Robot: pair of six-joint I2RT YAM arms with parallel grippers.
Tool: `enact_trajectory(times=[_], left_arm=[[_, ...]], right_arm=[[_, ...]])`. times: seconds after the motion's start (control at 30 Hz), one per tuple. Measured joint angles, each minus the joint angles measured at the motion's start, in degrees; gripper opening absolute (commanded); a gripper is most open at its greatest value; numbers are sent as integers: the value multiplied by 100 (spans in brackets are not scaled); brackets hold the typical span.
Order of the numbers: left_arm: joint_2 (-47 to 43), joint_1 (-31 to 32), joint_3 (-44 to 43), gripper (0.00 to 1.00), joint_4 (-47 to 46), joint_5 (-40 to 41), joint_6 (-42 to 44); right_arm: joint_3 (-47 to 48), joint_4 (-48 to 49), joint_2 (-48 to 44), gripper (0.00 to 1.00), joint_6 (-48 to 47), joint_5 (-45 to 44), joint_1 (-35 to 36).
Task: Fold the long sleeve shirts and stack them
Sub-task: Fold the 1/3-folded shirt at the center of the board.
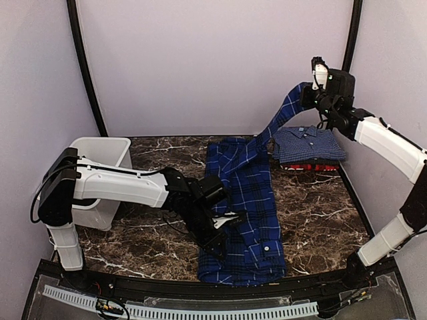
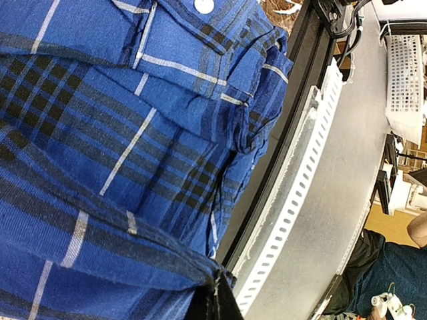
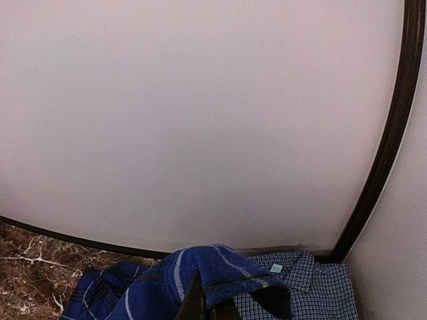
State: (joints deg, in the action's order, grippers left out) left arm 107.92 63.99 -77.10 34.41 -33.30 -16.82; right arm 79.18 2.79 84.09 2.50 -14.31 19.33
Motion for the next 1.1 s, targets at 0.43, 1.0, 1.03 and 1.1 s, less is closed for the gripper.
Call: enact_trajectory(times=[0.43,1.0,1.03,1.1], left_arm=[[426,17,-2,36,-129,-251,109],[46,-584,-221,23,-903,-170,-492],[0,-678,-201,22,-979,-101,-553],[-48,-885,-151,21,-1130,116,-713]], right_arm=[[-358,-15,-87,0,81,-4,0],[-1158,-352,-713,0,546,621,55],[-1200,-367,-761,0,566,647,76],[-1272,-411,-833,0,597,684,144]])
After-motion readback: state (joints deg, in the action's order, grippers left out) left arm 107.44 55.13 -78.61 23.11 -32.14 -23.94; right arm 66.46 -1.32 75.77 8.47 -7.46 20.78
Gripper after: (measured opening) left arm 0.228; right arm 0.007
